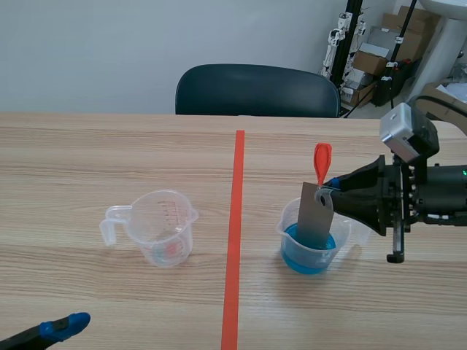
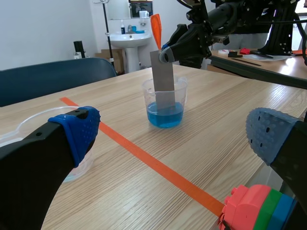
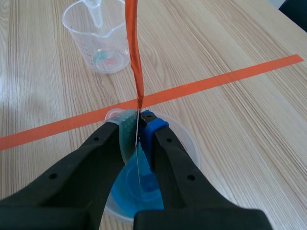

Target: Do the redox reaction experiment. lower the plate into the blue solution

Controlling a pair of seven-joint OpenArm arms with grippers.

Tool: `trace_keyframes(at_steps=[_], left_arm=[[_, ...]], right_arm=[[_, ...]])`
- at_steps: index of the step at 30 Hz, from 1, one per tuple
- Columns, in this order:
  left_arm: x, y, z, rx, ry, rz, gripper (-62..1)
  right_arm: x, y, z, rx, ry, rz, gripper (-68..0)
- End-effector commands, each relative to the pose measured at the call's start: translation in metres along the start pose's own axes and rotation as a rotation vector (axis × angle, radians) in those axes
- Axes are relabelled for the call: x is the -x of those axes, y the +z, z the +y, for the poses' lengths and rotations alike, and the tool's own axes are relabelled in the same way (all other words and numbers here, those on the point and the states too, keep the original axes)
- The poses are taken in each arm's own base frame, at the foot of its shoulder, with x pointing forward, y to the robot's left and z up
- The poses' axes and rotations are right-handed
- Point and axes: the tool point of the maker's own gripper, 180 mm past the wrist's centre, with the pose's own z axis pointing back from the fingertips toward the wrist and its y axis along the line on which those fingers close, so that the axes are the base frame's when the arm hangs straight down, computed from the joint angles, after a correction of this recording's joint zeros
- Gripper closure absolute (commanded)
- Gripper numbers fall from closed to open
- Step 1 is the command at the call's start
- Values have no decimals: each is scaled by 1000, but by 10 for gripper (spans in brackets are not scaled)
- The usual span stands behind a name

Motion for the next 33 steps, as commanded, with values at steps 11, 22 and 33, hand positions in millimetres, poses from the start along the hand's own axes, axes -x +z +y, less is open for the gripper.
trace_keyframes(at_steps=[11, 22, 33], left_arm=[[-8, -5, 4, -10, 7, -39, -623], [-8, -5, 4, -10, 7, -39, -623], [-8, -5, 4, -10, 7, -39, -623]], right_arm=[[-5, 4, -4, 2, 19, 1, -6], [-5, 4, -4, 2, 19, 1, -6], [-5, 4, -4, 2, 20, 1, -6]])
